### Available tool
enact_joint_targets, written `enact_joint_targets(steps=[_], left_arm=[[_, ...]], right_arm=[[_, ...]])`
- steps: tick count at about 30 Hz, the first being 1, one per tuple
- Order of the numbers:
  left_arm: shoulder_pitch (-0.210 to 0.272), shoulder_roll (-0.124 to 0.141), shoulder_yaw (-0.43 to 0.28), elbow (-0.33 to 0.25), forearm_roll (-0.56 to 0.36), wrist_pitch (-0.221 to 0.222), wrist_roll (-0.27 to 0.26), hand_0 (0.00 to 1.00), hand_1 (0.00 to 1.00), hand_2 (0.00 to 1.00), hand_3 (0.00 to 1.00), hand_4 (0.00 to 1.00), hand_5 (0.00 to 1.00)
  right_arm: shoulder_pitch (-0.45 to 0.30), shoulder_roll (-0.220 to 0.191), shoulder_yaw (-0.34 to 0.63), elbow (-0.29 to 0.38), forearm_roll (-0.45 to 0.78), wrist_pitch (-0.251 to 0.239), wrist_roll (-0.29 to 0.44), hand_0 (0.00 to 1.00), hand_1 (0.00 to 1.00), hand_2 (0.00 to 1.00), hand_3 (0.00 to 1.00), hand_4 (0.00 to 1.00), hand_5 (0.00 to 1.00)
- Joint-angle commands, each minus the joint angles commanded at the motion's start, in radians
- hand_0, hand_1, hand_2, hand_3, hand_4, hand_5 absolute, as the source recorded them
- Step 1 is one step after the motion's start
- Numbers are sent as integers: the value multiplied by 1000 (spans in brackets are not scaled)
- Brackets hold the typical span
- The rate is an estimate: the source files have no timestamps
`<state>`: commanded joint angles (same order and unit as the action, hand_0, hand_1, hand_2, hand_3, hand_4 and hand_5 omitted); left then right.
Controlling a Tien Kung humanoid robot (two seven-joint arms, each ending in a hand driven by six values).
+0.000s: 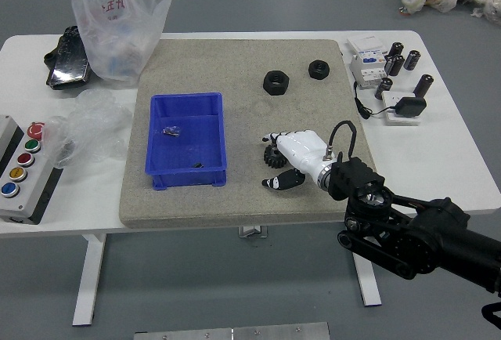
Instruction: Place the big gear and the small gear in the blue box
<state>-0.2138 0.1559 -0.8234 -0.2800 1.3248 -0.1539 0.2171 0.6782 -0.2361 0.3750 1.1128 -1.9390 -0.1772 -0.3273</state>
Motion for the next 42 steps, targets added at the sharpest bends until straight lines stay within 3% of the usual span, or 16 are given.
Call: enact_joint_targets(steps=[5,6,19,25,32,41,42], left_arm=[[1,1,-3,0,4,0,0,721,598,588,683,694,519],[1,1,-3,0,4,0,0,721,598,588,684,694,518],[0,0,-5,0,5,0,1,721,597,587,685,697,523],[1,0,-10,0,9,-1,3,721,596,588,686,699,527],[2,-1,-16,-1,16,-4,6,721,597,589,687,701,528],[4,1,-24,-3,28,-9,11,721,596,588,688,703,529],[4,2,-26,-3,30,-10,12,721,595,588,688,705,532]], right_arm=[[1,3,-13,-7,12,-28,-3,632,610,475,571,401,44],[1,3,-14,-10,14,-32,-3,610,551,368,462,249,2],[16,-3,-8,-31,14,-63,16,599,530,323,447,194,2],[51,0,-21,0,13,-68,20,590,527,320,446,197,2],[132,52,-51,57,-3,-70,15,587,525,317,443,198,2],[224,151,-111,66,-1,-65,12,588,524,324,451,211,2],[233,159,-118,65,2,-60,12,624,572,499,534,155,2]])
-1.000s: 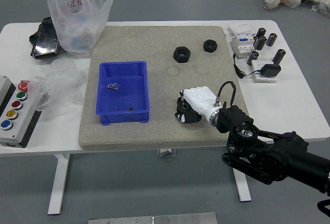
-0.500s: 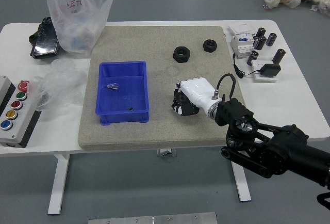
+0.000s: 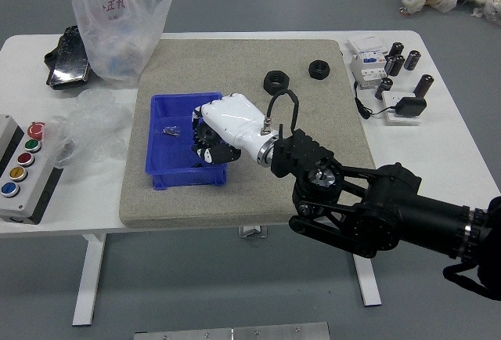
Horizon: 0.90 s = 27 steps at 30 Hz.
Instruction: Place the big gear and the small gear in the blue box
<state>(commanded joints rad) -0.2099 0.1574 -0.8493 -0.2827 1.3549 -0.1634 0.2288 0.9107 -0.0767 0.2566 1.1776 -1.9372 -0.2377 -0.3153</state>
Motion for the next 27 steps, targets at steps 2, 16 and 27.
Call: enact_joint_targets(steps=[2,16,27], left_arm=[[0,1,-4,0,6,-2,2,721,595,588,688,705,532],[2,2,-31,-3,32,-8,14,721,595,587,688,708,534],[2,-1,-27,-2,25,-6,12,720,595,587,688,711,537]], right_arm=[[16,15,-13,-4,5,11,-1,624,572,499,534,155,2],[42,60,-34,-64,22,31,-6,764,863,911,930,771,366],[-12,10,69,-6,42,-22,25,751,845,862,889,799,389]])
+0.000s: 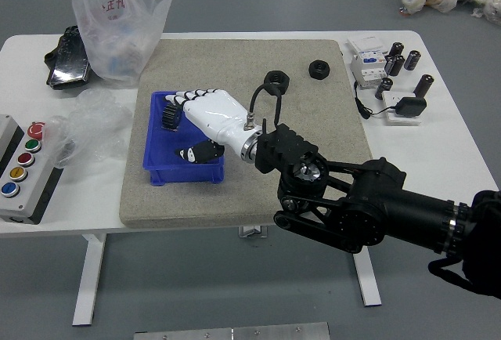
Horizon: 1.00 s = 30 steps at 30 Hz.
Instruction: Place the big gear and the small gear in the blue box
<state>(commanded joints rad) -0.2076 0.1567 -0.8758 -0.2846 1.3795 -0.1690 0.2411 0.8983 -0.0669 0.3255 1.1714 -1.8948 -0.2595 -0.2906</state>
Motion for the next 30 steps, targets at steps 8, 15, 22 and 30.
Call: enact_joint_targets(steps=[8,15,22,30], left_arm=[[9,1,9,4,-13,11,-8,721,595,587,687,713,538],[7,0,21,7,-24,18,-18,721,595,586,685,713,538],[3,1,18,11,-13,19,-24,720,595,585,685,713,535],[-1,3,21,18,1,25,-39,721,595,585,684,712,533]], right_arm=[[-146,-119,196,117,154,-68,131,718,795,819,826,784,385],[-294,-202,388,205,352,-82,280,673,730,743,706,742,384],[-432,-254,559,229,545,-62,401,668,725,737,695,751,389],[-565,-293,723,258,705,-33,469,664,721,732,689,752,392]])
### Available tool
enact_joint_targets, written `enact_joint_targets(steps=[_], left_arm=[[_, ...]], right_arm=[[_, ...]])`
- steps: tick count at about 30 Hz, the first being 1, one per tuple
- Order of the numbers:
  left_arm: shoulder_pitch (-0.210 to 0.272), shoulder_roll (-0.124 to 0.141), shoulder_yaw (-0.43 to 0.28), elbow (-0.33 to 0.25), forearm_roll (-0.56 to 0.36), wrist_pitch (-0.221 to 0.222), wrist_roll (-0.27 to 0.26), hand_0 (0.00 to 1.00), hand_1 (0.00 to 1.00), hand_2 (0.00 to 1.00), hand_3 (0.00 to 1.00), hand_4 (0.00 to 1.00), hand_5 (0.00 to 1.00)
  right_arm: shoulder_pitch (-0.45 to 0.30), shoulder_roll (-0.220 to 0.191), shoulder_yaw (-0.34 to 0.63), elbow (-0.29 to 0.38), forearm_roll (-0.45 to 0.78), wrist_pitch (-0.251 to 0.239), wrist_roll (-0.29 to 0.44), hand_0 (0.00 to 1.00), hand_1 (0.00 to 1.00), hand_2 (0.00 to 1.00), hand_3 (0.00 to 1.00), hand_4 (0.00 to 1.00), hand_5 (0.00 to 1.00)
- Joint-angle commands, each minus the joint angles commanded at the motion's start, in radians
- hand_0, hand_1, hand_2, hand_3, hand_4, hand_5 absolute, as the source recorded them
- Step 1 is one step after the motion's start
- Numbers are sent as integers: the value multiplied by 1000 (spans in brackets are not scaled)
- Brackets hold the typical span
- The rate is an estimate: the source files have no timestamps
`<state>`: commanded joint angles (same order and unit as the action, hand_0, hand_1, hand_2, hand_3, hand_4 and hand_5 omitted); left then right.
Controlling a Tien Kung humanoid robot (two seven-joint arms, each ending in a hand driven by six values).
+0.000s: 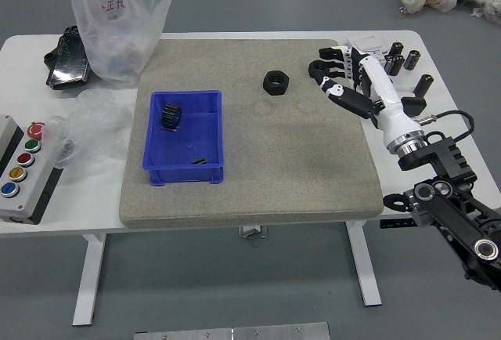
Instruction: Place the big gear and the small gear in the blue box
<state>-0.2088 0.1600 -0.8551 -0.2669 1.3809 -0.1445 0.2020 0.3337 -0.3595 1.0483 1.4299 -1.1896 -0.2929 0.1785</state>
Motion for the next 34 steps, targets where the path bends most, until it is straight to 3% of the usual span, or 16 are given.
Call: enact_joint_targets(steps=[22,34], left_arm=[[-20,10,23,4,14,-7,-22,721,595,583,682,712,526],[-24,4,43,1,-36,1,-17,721,595,583,682,711,525]], right_arm=[[-67,-15,120,16,82,20,51,664,704,722,680,707,387],[-89,-6,174,24,107,28,66,663,701,721,680,704,389]])
